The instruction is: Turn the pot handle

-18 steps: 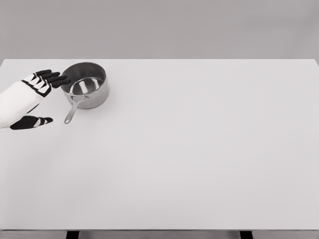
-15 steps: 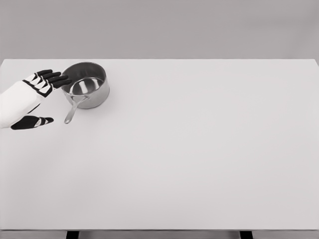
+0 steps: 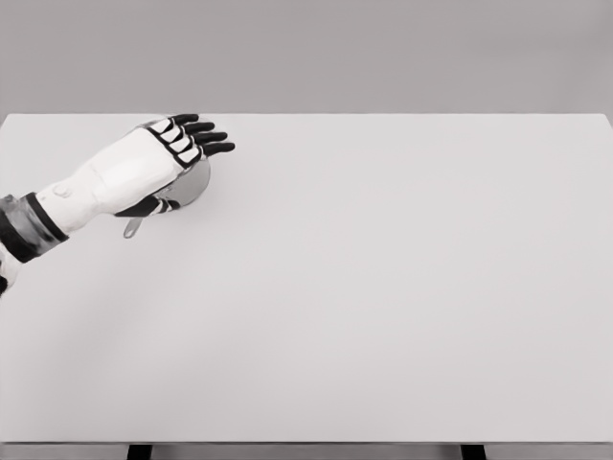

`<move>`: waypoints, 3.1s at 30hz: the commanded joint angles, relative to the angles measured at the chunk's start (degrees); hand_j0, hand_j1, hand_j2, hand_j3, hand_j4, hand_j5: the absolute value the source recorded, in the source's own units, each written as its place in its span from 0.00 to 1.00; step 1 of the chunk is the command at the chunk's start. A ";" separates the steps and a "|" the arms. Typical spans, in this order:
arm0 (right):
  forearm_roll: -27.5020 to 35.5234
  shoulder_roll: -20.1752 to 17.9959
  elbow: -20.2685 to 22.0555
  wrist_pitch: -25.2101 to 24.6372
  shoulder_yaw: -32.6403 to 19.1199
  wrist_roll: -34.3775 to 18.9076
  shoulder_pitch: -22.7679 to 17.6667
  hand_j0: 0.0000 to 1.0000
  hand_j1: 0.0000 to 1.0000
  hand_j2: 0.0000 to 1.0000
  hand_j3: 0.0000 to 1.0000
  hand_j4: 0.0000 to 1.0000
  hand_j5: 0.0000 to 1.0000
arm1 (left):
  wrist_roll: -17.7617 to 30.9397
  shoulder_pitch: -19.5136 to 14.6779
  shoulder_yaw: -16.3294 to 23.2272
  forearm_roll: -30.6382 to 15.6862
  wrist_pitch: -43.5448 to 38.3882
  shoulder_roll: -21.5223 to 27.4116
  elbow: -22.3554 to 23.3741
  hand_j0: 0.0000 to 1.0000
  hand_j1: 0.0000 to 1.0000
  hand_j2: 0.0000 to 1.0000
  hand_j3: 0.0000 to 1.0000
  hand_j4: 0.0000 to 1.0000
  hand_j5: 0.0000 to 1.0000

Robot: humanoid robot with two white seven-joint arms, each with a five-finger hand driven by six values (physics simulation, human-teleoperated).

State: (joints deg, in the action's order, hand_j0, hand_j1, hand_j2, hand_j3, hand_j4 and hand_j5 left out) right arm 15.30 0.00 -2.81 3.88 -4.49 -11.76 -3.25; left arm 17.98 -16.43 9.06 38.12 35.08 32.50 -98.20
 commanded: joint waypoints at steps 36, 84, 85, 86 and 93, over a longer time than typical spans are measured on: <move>-0.01 0.00 0.00 0.07 0.00 -0.01 0.00 1.00 1.00 1.00 1.00 1.00 1.00 | -0.05 2.02 3.86 8.64 -26.29 -6.22 5.83 1.00 1.00 1.00 1.00 1.00 1.00; -0.01 0.00 0.00 -0.02 0.00 -0.01 0.00 1.00 1.00 1.00 1.00 1.00 1.00 | -0.14 -0.97 -7.66 15.32 -27.96 -4.64 19.63 1.00 1.00 1.00 1.00 1.00 1.00; -0.01 0.00 0.00 -0.02 0.00 -0.01 0.00 1.00 1.00 1.00 1.00 1.00 1.00 | -0.22 -1.58 -7.66 15.32 -27.96 -4.64 20.51 1.00 1.00 1.00 1.00 1.00 1.00; -0.01 0.00 0.00 -0.02 0.00 -0.01 0.00 1.00 1.00 1.00 1.00 1.00 1.00 | -0.22 -1.67 -7.66 15.32 -27.96 -4.64 20.68 1.00 1.00 1.00 1.00 1.00 1.00; -0.01 0.00 0.00 -0.02 0.00 -0.01 0.00 1.00 1.00 1.00 1.00 1.00 1.00 | -0.22 -4.48 -7.66 15.32 -27.96 -4.64 24.99 1.00 1.00 1.00 1.00 1.00 1.00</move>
State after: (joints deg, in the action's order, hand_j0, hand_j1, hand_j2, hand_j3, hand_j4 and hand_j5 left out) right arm 15.30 0.00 -2.81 3.87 -4.49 -11.76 -3.25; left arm 17.79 -21.01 1.44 53.49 7.12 27.82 -74.59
